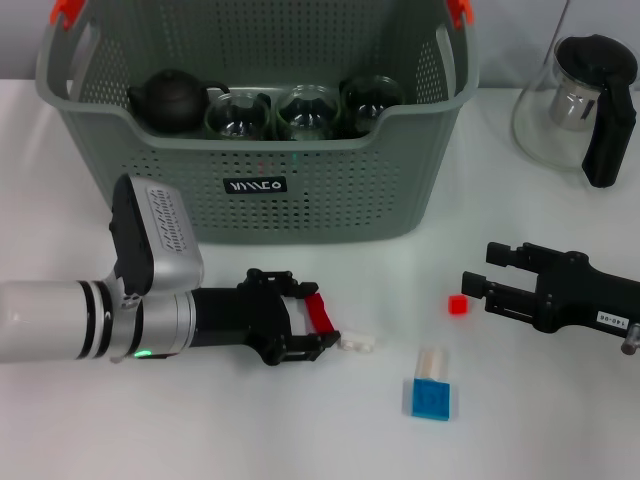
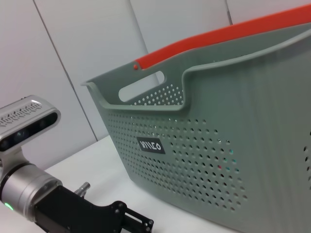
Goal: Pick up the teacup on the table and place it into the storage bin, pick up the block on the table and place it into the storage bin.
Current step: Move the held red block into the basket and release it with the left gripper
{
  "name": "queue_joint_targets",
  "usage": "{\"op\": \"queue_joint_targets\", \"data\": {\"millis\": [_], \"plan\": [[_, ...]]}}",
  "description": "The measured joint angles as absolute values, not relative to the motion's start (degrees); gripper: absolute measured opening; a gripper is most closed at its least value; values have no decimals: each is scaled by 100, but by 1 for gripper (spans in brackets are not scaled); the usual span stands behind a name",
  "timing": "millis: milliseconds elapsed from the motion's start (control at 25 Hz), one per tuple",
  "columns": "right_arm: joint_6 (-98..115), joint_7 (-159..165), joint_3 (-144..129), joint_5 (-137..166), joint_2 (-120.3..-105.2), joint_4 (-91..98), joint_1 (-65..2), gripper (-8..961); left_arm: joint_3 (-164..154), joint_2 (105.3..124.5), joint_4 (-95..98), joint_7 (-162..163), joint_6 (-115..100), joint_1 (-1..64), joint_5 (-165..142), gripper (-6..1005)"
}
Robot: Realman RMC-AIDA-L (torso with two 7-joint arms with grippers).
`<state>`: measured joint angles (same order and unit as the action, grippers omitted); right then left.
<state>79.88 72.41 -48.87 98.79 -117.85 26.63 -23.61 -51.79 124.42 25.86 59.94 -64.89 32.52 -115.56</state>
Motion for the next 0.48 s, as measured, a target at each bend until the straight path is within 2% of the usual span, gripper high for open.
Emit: {"op": "queue_joint_targets", "data": {"millis": [40,240,480], "plan": [[7988,7241,-4887,9879,-11782,2662,-2359,712,-5170,12440,2625,6003,-6526,3252,-11556,799],[7988,7246,-4887,9879,-11777,2679,-2356,713,-5134,12435,2887,6110,-6877,3153,-11557,659],[8016,7252,-4887,9879,-11751,2676,-2369,713,-4750,12415,4212,7121,-8500,2782,-11485,658]]}}
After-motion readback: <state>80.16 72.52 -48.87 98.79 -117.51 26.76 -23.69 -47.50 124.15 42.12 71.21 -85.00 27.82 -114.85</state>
